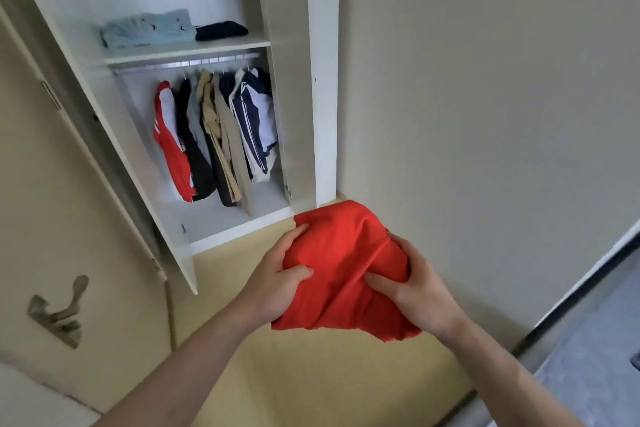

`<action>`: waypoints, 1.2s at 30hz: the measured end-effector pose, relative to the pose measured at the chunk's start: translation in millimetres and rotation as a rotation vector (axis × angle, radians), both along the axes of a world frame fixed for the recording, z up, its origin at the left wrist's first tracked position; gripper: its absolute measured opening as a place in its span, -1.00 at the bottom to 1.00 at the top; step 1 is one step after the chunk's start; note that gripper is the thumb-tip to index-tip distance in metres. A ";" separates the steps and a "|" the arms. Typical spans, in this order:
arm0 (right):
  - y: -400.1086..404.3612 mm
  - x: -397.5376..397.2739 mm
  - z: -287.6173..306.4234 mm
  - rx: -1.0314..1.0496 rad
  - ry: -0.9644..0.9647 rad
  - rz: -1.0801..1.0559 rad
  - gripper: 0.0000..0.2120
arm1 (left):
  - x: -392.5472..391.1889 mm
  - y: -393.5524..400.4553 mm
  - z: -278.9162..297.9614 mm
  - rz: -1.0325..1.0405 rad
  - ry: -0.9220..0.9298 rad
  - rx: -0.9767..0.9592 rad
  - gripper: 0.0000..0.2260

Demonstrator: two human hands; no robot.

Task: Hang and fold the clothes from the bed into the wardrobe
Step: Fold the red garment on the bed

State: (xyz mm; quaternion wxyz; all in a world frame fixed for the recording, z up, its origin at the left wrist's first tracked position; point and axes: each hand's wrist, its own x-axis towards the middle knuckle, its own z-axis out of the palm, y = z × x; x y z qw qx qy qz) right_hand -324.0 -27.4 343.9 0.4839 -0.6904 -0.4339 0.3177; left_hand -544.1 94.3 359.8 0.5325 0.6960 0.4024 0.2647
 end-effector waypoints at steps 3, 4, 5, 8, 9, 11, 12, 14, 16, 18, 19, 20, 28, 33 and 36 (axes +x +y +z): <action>73.0 17.6 10.4 0.039 -0.001 0.044 -0.22 | 13.2 63.0 16.1 0.043 0.012 0.030 -0.41; 97.8 24.0 13.6 0.051 0.001 0.058 -0.22 | 17.2 83.6 22.0 0.052 0.015 0.036 -0.41; 122.2 29.6 17.6 0.058 0.003 0.075 -0.23 | 20.3 104.1 27.4 0.065 0.016 0.040 -0.42; 196.6 43.1 35.2 0.083 -0.011 0.145 -0.26 | 24.4 163.5 44.2 0.111 -0.002 0.067 -0.41; 222.4 46.0 42.1 0.092 -0.025 0.169 -0.25 | 23.9 183.1 50.2 0.133 -0.009 0.073 -0.39; 273.7 48.9 55.3 0.102 -0.063 0.217 -0.22 | 20.7 221.3 62.7 0.184 -0.016 0.092 -0.38; 298.7 47.9 61.9 0.105 -0.074 0.242 -0.22 | 18.1 240.1 68.2 0.209 -0.027 0.104 -0.38; 348.0 43.4 76.7 0.126 -0.078 0.282 -0.23 | 11.8 278.8 79.7 0.254 -0.048 0.135 -0.39; 396.6 37.2 91.7 0.150 -0.088 0.314 -0.24 | 5.1 318.8 92.3 0.294 -0.049 0.174 -0.39; 445.1 31.2 103.6 0.172 -0.091 0.343 -0.26 | -1.5 361.4 104.2 0.327 -0.047 0.206 -0.38; 468.6 27.6 108.5 0.180 -0.091 0.352 -0.26 | -5.1 383.6 109.7 0.335 -0.046 0.221 -0.38; 491.8 23.7 112.5 0.187 -0.090 0.352 -0.25 | -8.9 406.2 114.9 0.334 -0.044 0.240 -0.38; 659.3 -6.9 137.8 0.231 -0.105 0.310 -0.23 | -38.6 581.1 143.6 0.274 -0.066 0.305 -0.41; 744.6 -8.7 140.6 0.234 -0.120 0.268 -0.19 | -38.4 673.4 151.1 0.257 -0.049 0.292 -0.40; 796.8 -1.2 146.4 0.224 -0.129 0.268 -0.17 | -32.0 722.3 156.3 0.258 -0.036 0.317 -0.40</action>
